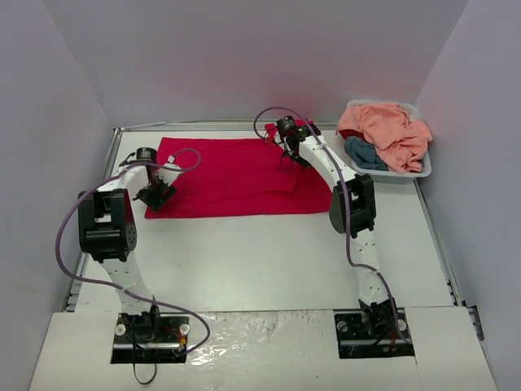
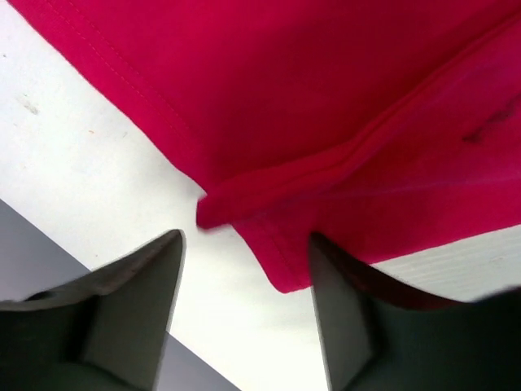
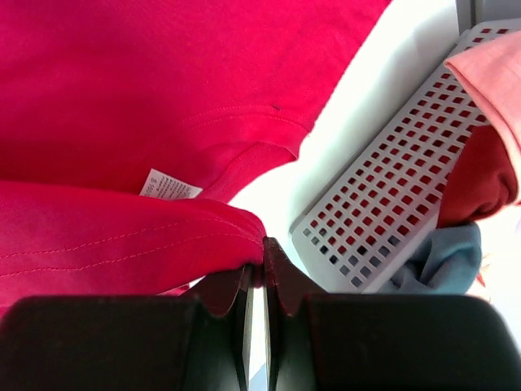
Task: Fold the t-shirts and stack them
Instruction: Fold the flattened tshirt in 1/3 of the way
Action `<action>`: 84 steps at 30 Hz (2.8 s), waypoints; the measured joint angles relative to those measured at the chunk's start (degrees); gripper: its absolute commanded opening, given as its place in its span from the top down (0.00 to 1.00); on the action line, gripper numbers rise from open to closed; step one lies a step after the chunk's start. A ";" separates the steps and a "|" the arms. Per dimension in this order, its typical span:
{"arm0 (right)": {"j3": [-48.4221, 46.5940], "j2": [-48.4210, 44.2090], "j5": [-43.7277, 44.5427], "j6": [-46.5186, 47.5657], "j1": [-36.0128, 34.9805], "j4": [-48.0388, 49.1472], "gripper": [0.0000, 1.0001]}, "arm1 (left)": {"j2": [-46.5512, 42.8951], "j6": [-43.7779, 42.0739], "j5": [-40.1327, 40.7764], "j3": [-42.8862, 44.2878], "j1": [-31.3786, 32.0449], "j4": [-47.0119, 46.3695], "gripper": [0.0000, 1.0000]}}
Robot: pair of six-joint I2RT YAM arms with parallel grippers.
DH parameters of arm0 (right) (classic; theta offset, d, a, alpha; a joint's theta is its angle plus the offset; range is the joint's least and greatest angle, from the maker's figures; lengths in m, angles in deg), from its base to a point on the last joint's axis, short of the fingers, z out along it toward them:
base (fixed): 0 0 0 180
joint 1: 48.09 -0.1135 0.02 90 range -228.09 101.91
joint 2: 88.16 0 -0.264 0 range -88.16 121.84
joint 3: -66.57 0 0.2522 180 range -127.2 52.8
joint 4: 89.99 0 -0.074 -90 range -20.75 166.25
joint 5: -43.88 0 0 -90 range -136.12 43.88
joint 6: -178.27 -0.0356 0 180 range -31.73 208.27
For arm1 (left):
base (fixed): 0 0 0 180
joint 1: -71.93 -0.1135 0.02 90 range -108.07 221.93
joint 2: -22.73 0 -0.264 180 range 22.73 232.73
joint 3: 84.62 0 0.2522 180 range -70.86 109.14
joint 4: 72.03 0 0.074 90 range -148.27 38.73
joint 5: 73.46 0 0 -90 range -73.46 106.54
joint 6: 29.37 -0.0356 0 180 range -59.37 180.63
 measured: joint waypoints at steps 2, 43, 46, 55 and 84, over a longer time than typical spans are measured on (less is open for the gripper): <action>-0.42 0.59 0.00 0.07 0.00 0.02 1.00 | -0.33 0.02 0.28 -0.15 0.00 -0.26 0.17; 4.44 3.87 -1.90 -1.64 1.75 7.13 0.43 | -32.30 5.84 -1.03 -15.61 -0.42 2.23 0.06; 8.52 0.76 -3.67 -1.88 1.42 6.99 0.42 | -32.48 6.43 -1.95 -16.00 -0.44 2.12 0.06; 15.82 -7.13 -8.63 -2.51 -2.25 7.23 0.42 | -31.15 9.07 -5.40 -18.10 -0.74 1.20 0.06; 19.67 -7.98 -12.74 -2.89 -7.67 7.32 0.73 | -29.51 10.75 -7.45 -19.58 -0.74 -1.73 0.06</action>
